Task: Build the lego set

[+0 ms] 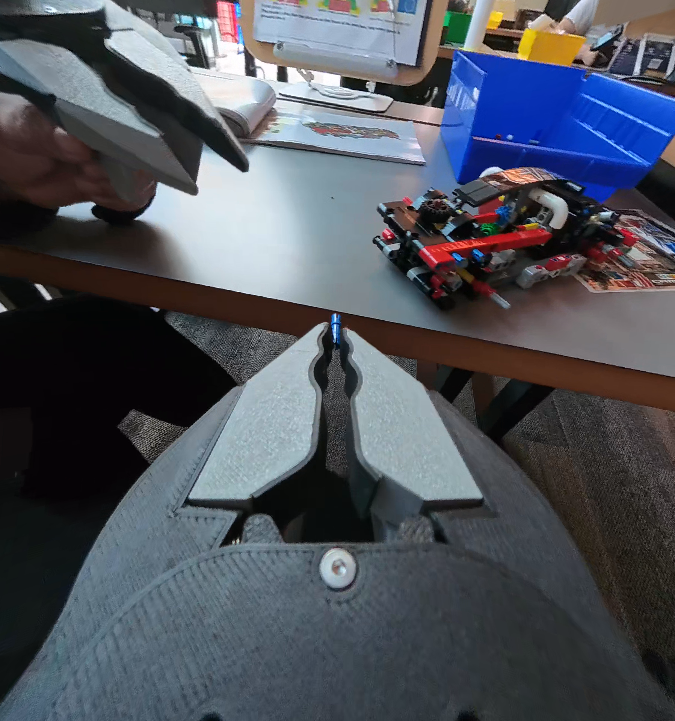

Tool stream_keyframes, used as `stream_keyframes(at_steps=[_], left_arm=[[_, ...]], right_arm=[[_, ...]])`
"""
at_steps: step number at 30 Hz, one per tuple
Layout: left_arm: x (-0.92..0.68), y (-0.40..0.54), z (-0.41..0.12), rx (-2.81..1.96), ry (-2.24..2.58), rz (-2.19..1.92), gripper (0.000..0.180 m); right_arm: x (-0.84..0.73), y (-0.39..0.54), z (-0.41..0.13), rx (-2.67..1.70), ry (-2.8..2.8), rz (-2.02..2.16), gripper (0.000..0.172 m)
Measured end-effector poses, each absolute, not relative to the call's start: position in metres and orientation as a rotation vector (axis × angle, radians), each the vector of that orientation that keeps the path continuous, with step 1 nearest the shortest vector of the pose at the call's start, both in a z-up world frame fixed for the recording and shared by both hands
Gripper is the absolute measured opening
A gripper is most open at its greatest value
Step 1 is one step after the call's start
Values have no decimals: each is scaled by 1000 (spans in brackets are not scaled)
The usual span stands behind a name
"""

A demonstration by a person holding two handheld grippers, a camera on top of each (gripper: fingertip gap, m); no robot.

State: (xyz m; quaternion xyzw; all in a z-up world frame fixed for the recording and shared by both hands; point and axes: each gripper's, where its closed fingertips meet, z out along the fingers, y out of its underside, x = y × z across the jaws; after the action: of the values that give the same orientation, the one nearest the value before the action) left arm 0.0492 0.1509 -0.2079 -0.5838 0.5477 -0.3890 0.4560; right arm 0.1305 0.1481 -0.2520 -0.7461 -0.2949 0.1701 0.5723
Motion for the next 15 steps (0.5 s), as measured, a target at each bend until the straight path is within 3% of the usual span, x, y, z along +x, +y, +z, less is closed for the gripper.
stream_keyframes(at_steps=[15], left_arm=[[51, 192, -202, -1504, 1207, -1005, 24]], right_arm=[[172, 152, -277, -1807, -564, 400, 1]])
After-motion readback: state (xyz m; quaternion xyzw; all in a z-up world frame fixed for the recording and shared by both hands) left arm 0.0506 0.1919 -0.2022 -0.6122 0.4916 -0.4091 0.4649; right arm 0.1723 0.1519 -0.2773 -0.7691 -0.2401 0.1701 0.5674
